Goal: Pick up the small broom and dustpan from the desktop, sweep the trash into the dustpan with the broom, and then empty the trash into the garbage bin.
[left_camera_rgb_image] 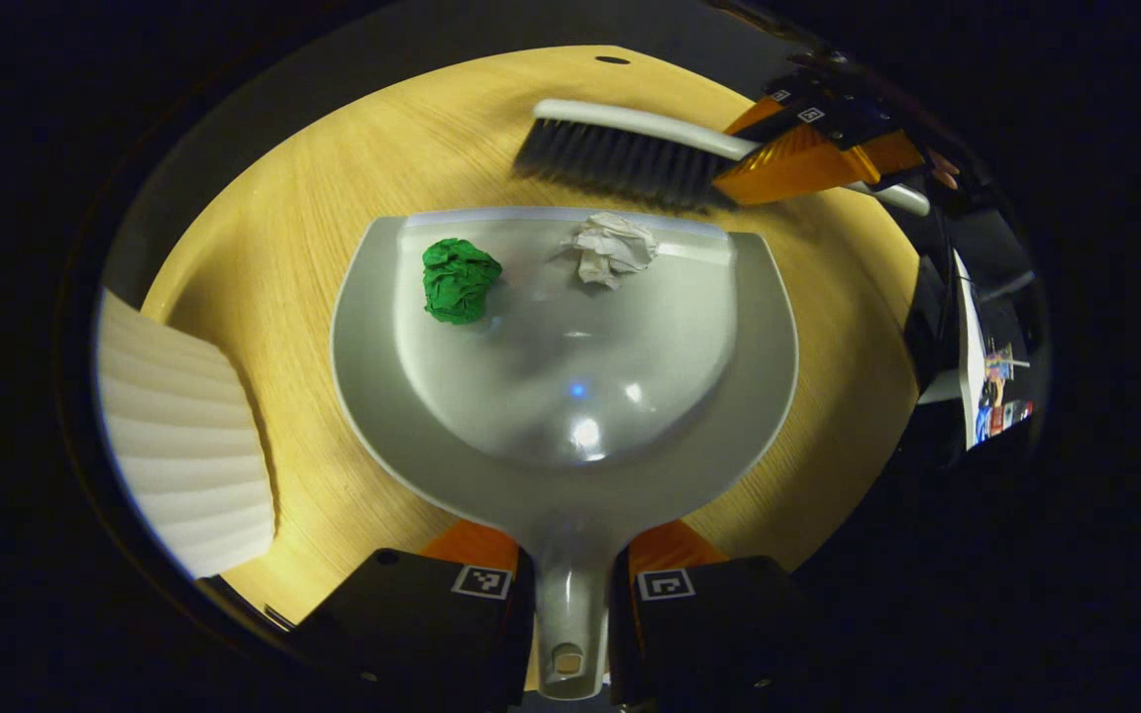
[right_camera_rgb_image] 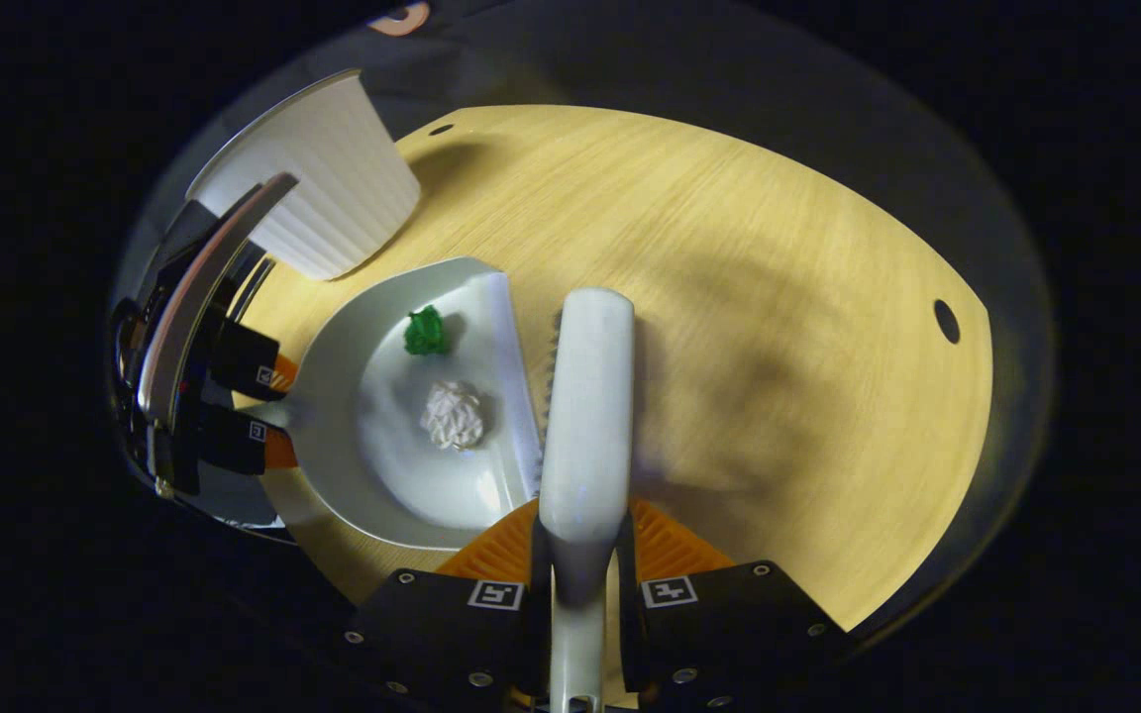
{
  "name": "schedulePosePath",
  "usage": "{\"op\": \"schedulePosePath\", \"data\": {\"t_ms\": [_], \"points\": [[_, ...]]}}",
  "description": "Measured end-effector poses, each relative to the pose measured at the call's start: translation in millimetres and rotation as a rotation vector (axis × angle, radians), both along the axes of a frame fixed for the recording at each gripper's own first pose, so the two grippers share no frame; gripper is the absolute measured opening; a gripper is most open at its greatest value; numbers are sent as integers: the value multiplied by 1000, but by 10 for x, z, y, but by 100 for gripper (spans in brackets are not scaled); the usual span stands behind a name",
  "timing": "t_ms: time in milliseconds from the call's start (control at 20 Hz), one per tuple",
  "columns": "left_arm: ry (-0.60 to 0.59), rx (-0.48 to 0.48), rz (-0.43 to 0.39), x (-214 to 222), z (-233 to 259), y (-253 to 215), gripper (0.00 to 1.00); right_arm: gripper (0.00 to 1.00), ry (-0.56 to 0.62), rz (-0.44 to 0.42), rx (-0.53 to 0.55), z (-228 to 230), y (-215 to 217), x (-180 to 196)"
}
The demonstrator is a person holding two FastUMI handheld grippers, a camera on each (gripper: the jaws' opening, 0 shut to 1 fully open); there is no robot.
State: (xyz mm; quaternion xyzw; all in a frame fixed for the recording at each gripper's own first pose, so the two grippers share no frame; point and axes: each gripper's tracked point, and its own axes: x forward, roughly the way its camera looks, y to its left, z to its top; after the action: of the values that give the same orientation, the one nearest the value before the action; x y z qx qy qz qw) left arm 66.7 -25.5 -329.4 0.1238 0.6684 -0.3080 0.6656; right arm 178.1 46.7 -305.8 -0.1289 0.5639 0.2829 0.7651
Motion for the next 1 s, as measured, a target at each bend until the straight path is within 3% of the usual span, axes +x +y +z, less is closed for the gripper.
{"op": "schedulePosePath", "data": {"t_ms": [200, 550, 700, 850, 900, 950, 1000], "points": [[6, 27, 172, -81, 16, -127, 32, 28, -15, -192, -50, 20, -282, -77], [25, 48, 452, 25, 32, -498, 32, 29, 39, -469, -66, -248, -208, -371], [-36, 10, 477, 77, 167, -592, 32, 29, 39, -514, -59, -569, -213, -489], [-104, -28, 432, 92, 323, -568, 31, 31, 10, -511, -65, -902, -219, -503], [-139, -31, 414, 118, 397, -544, 32, 44, -3, -511, -65, -1040, -227, -494], [-178, -34, 396, 142, 489, -519, 32, 37, -12, -515, -63, -1115, -219, -493], [-202, -38, 381, 116, 587, -510, 31, 40, -18, -521, -64, -1151, -225, -542]]}}
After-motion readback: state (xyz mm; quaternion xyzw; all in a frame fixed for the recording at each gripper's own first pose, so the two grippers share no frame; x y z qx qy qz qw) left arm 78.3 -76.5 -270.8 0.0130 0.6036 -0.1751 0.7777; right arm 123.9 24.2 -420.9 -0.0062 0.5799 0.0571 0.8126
